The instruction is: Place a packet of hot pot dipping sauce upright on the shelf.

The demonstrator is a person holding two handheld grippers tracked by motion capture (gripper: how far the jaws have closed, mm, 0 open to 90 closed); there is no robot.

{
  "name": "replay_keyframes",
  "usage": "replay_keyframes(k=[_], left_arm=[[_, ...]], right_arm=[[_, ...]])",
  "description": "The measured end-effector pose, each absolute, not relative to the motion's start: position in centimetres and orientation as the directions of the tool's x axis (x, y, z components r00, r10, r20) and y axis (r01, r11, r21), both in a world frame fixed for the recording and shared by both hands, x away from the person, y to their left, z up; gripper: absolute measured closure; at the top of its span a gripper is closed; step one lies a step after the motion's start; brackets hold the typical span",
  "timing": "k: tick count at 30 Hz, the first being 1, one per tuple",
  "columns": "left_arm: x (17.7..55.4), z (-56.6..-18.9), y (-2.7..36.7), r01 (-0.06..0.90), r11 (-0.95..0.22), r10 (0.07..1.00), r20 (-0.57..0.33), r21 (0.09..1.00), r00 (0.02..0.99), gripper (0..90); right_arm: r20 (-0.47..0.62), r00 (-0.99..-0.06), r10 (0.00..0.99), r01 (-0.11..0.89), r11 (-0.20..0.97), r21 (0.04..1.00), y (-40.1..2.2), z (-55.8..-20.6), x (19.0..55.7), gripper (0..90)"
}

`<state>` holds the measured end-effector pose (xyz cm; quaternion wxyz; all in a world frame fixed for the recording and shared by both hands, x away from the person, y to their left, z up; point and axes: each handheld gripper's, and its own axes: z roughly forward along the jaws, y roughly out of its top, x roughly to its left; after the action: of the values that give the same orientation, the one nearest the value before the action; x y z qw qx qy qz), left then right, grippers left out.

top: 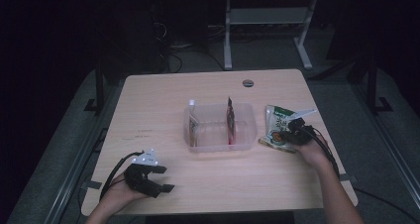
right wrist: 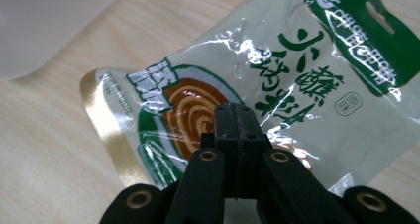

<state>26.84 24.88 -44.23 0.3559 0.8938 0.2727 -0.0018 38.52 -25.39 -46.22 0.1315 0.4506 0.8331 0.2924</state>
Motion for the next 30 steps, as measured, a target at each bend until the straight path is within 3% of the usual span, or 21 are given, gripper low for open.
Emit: replay_keyframes(k=[30], left_arm=[[26.8, -44.2, 24.9, 0.487, -0.608, 0.477, -0.202, 0.627, 0.855, 25.0]], right_arm=[[0.026, -0.773, 0.634, 0.543, 0.639, 0.545, -21.0, -45.5, 32.3, 90.0]])
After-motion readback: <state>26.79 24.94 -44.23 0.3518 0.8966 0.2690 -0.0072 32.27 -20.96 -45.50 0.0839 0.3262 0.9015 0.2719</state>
